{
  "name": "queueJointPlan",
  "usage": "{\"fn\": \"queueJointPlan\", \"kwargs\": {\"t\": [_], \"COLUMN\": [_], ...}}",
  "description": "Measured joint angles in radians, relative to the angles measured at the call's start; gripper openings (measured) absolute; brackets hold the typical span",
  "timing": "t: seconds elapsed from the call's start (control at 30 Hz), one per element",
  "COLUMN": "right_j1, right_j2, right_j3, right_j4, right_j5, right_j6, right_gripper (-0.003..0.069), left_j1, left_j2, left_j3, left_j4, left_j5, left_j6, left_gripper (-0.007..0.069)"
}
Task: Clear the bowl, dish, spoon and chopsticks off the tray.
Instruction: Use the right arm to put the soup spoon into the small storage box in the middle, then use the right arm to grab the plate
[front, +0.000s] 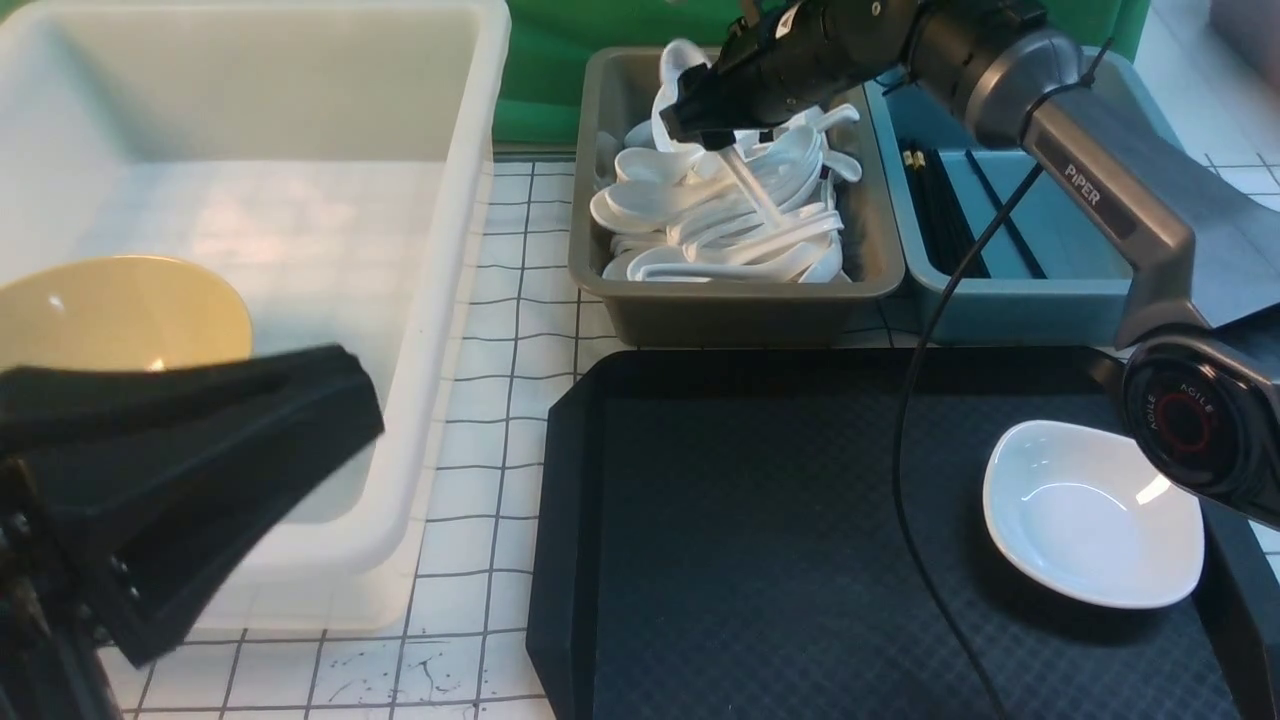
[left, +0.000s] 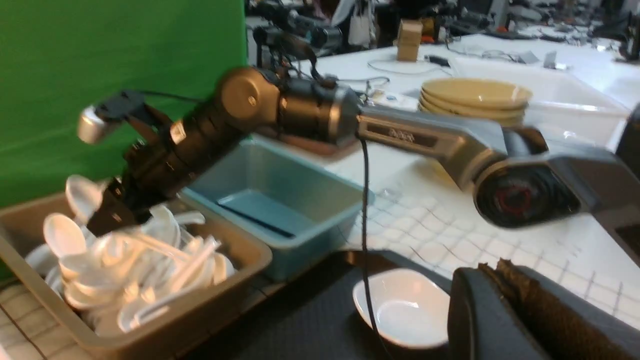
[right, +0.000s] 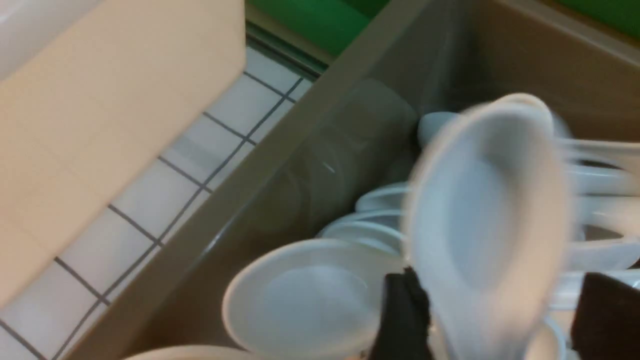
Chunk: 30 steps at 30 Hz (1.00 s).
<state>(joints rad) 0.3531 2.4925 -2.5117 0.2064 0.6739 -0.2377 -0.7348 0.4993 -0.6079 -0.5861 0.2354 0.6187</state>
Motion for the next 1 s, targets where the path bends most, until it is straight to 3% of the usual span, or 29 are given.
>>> {"fn": "queueJointPlan", "kwargs": {"t": [0.17, 0.4, 0.57, 0.8, 1.0], "right_j1": [0.0, -0.007, -0.009, -0.009, -0.009], "right_j2": [-0.006, -0.117, -0.231, -0.397, -0.718], "right_j3": [-0.008, -0.011, -0.014, 0.084, 0.494], "right_j4": [-0.011, -0.027, -0.058, -0.064, -0.133], "right_j5": [0.069, 0.267, 0.494, 0.496, 0.496], "right_j6": [0.033, 0.078, 0.057, 0.048, 0.054], "right_gripper": [0.0531, 0.0513, 0.0372, 0.0078, 0.0027], "left_j1": [0.004, 0.122, 0.217, 0.229, 0.229], "left_j2": [0.003, 0.035, 0.036, 0.036, 0.024], "left_j3": [0.0, 0.0, 0.0, 0.0, 0.0], "left_j4": [0.022, 0.045, 0.043, 0.002, -0.007], "left_j5": [-0.023, -0.026, -0.026, 0.003, 0.107], "left_j6": [-0.003, -0.065, -0.084, -0.087, -0.088], "left_gripper": [-0.0001, -0.0001, -0.0001, -0.0001, -0.0001]}}
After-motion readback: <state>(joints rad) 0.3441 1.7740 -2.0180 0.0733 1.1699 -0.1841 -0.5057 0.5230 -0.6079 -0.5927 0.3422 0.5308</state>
